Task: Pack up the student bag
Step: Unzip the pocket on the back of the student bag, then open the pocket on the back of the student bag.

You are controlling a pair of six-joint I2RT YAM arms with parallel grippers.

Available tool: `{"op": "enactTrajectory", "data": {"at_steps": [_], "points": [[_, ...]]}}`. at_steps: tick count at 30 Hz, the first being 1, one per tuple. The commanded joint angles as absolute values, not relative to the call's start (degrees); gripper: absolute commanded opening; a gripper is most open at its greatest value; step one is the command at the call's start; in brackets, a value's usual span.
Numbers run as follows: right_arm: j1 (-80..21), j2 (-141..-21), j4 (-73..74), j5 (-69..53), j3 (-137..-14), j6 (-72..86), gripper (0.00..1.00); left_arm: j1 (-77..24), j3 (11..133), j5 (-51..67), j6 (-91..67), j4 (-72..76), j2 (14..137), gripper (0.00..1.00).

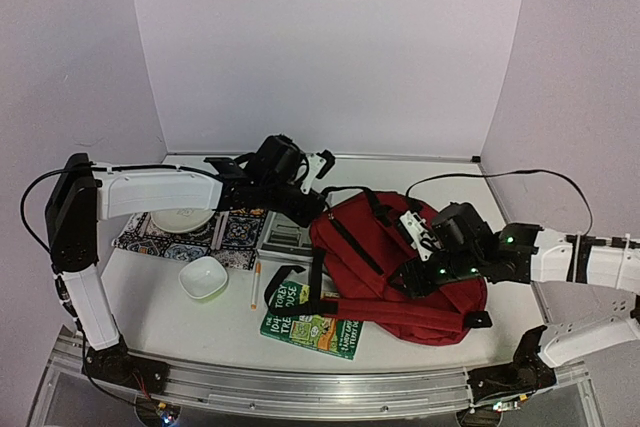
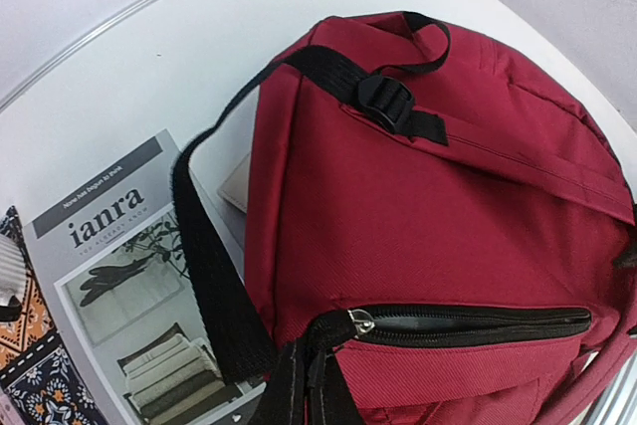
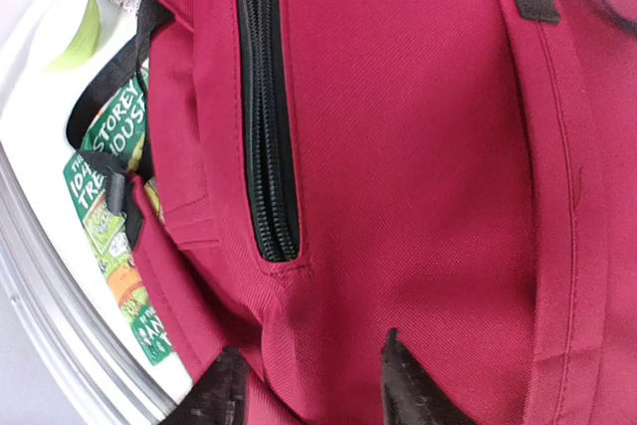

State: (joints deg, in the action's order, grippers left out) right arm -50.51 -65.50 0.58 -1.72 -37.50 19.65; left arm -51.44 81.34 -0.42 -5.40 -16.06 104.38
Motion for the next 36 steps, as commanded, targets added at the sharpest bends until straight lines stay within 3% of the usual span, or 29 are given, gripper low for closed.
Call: {"op": "enactTrajectory", "data": {"at_steps": [1, 7, 12, 20, 24, 36], "points": [[-50.45, -68.92, 2.35, -0.96, -44.43, 18.28, 0.57, -51.5, 80.89, 1.39, -4.84, -13.31, 102.77, 0.0], [-50.47, -76.93, 2.51, 4.06, -52.96, 15.55, 0.64, -51.68, 78.7, 3.43, -6.11, -11.59, 100.98, 0.0], [-50.48, -82.82, 1.91, 8.72, -57.52, 14.37, 0.65, -51.87, 77.67, 3.92, -6.4, -10.78, 99.69, 0.0], [-50.45, -90.0, 0.55, 6.09, -60.62, 11.62, 0.7, -51.88, 76.34, 3.43, -6.59, -10.28, 98.15, 0.0], [-50.45, -91.81, 0.53, 10.32, -60.49, 11.39, 0.7, -51.86, 75.98, 3.51, -6.59, -10.11, 97.36, 0.0], [-50.47, -88.86, 4.47, 19.15, -60.38, 8.48, 0.46, -51.88, 74.28, 2.39, -6.34, -10.02, 96.34, 0.0]]}}
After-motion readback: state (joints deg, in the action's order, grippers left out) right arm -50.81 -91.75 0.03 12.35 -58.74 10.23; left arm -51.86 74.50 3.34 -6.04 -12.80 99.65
